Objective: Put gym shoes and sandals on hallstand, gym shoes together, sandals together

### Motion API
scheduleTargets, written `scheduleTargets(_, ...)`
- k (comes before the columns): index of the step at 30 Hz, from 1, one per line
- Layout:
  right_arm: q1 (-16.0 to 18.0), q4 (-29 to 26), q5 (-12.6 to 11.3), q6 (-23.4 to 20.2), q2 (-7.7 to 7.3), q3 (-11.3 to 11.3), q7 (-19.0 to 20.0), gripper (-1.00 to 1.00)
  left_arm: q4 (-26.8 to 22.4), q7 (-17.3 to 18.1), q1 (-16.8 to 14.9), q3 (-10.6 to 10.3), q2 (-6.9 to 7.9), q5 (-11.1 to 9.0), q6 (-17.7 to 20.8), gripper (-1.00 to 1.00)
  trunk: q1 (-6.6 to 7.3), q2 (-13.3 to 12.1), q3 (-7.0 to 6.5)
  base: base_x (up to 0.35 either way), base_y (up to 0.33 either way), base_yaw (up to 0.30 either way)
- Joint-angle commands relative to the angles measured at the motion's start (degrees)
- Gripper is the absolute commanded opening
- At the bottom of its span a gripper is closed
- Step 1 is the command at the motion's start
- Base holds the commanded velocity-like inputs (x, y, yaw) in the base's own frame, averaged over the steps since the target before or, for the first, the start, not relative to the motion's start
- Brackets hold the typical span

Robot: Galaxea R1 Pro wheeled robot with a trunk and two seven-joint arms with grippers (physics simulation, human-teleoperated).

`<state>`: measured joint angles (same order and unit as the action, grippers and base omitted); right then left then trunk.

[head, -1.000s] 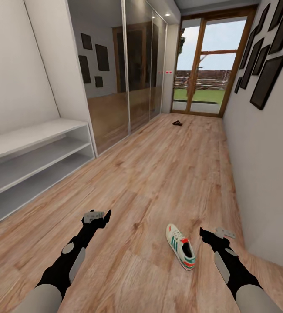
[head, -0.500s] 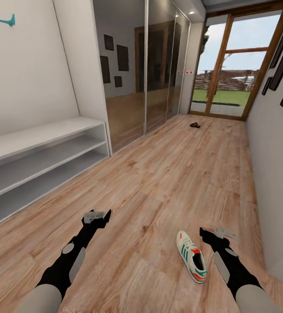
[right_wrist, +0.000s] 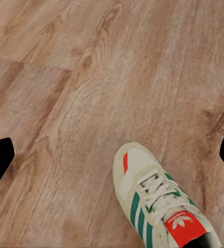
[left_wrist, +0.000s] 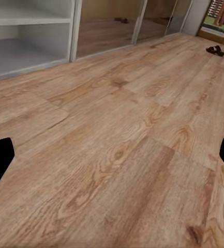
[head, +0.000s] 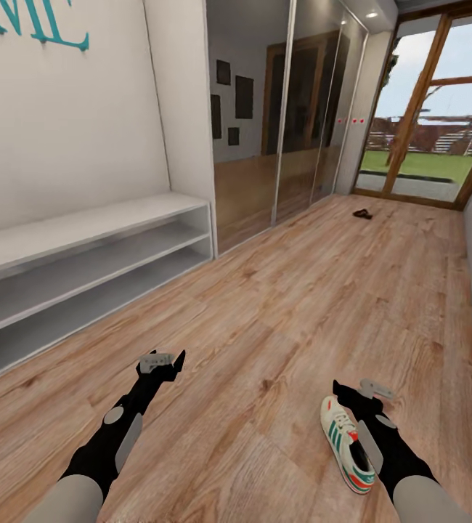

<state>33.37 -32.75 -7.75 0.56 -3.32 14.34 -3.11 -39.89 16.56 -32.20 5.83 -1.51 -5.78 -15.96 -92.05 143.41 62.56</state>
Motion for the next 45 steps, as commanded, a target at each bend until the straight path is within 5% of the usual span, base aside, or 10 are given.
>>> scheduleTargets(1,0.0,0.0,-0.6,0.1,-0.02,-0.1,-0.1,1.0,0.1,0.6,-0.1,0.2,-0.07,-0.5,0.1,1.0,0.01,0.0,0.05,0.0,-0.11,0.208)
scheduleTargets(25,0.0,0.0,-0.6,0.1,-0.03,-0.1,-0.1,1.0,0.1,0.6,-0.1,0.2,-0.07,-1.2,0.1,1.0,0.01,0.0,0.05,0.0,-0.083,0.023)
scheduleTargets(45,0.0,0.0,-0.5,0.1,-0.02,-0.1,-0.2,1.0,0.1,0.6,-0.1,0.2,-0.07,-1.3,0.1,1.0,0.01,0.0,0.05,0.0,-0.018,-0.146)
